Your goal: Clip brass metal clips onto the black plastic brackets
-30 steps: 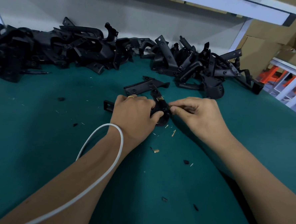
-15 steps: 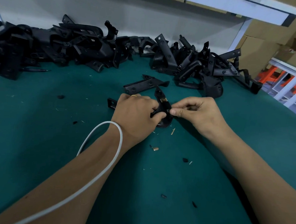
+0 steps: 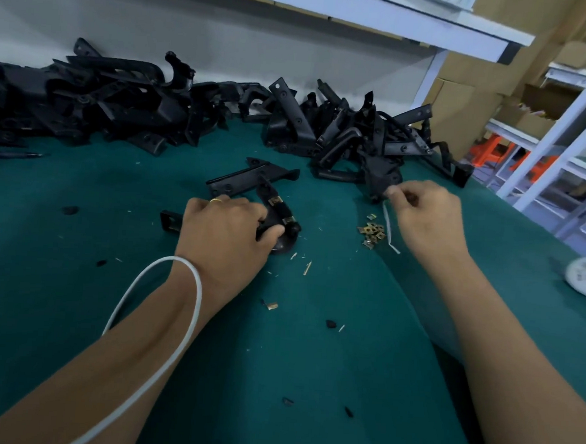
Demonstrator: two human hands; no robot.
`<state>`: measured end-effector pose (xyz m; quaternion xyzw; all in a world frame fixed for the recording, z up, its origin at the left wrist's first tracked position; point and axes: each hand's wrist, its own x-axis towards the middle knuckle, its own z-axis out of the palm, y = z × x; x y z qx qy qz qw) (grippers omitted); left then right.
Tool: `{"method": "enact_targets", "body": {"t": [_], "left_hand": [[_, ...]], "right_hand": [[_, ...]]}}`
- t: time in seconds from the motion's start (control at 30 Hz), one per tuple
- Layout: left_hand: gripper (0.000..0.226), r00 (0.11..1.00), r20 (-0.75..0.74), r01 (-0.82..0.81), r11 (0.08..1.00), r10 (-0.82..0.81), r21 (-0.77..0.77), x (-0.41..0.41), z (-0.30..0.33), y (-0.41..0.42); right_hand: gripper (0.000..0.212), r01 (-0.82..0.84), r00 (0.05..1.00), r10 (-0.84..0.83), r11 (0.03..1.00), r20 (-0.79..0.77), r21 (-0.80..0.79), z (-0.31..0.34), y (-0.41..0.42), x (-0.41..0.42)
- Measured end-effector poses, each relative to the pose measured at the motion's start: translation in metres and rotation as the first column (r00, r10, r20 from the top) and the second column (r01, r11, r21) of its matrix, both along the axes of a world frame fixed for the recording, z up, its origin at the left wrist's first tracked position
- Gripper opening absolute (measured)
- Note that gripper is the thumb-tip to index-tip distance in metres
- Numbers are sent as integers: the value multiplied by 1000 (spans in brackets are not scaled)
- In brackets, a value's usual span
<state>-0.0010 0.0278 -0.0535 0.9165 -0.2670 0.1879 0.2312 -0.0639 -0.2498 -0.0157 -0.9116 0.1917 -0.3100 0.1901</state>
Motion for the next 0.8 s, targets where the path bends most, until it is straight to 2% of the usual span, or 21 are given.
{"method": "enact_targets", "body": {"t": [0.1,0.23,0.33,0.5,0.6,0.63,0.7,0.73,0.8], "left_hand": [[39,1000,13,-14,1000,14,-19,-1,-2,-1],[33,1000,14,-27,1000,27,-15,-2,-2,-1],[27,1000,9,-11,1000,11,-13,-2,-2,-2],[24,996,59,74,993,-69,-88,-3,0,0],[28,993,78,96,987,-87,-125,-4,3,0],[29,992,83,103,986,-92,-130,-6,4,0],[30,989,87,128,981,-116,-143,-10,6,0],[30,986,91,155,977,-143,-148,-11,8,2],[30,956,76,293,941,-284,-170,-13,14,5]], "right_hand": [[11,-65,983,65,998,-172,7,-1,-3,-1],[4,-200,922,184,980,-340,-12,-1,2,-2],[6,-214,914,184,976,-360,-45,-1,5,-2],[12,-249,898,228,968,-377,-7,5,11,-5],[12,-201,896,175,979,-409,-22,9,12,-12],[19,-181,916,152,982,-370,-45,10,15,-16],[26,-235,962,235,972,-142,20,14,35,-25],[25,-319,947,322,943,-11,100,14,52,-32],[20,-456,890,448,862,90,222,5,87,-44]]}}
